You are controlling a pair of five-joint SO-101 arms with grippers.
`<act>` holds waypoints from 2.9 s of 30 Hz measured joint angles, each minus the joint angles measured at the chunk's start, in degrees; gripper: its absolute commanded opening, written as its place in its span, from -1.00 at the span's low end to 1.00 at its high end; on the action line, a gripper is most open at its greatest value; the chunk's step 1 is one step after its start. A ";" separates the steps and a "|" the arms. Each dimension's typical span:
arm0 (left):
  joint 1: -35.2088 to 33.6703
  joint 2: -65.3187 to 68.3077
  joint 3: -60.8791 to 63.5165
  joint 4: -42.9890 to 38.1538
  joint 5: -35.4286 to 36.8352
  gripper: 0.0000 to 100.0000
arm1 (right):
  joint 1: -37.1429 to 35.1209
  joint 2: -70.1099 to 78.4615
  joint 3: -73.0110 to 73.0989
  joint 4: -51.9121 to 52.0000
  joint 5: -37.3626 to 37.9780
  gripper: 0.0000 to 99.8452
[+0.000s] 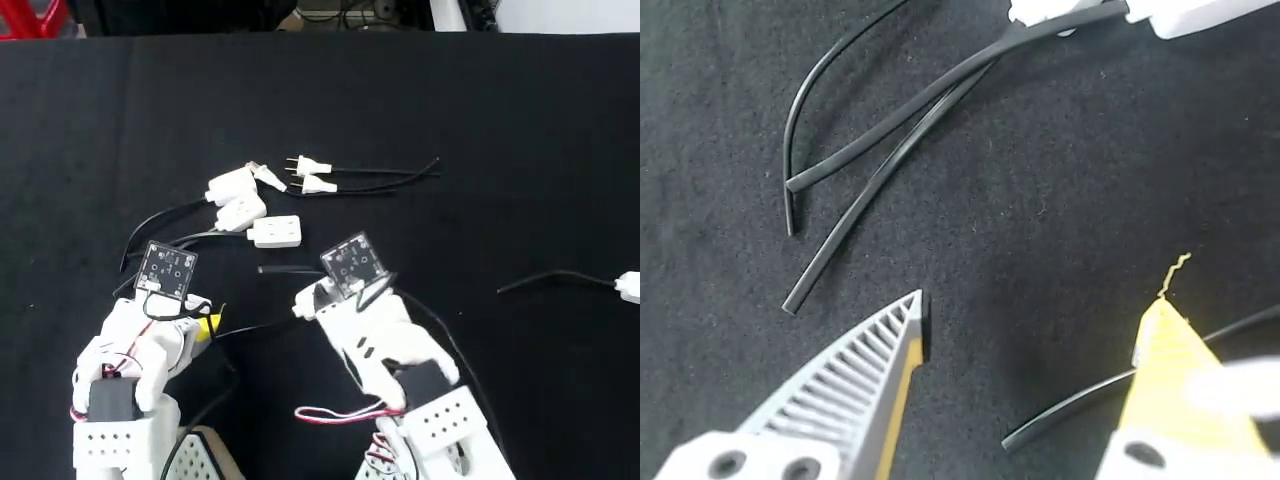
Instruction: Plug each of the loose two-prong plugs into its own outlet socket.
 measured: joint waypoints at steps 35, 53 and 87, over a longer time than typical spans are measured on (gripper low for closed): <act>0.00 0.00 0.00 0.00 0.00 -0.33 | 3.69 -3.78 1.23 0.53 0.00 -0.98; 0.00 0.00 0.00 0.00 0.00 -0.33 | 3.69 7.74 1.14 -7.91 -0.09 -0.98; 0.00 0.00 0.00 0.00 0.00 -0.33 | 15.12 13.63 -1.76 -0.44 6.95 -0.98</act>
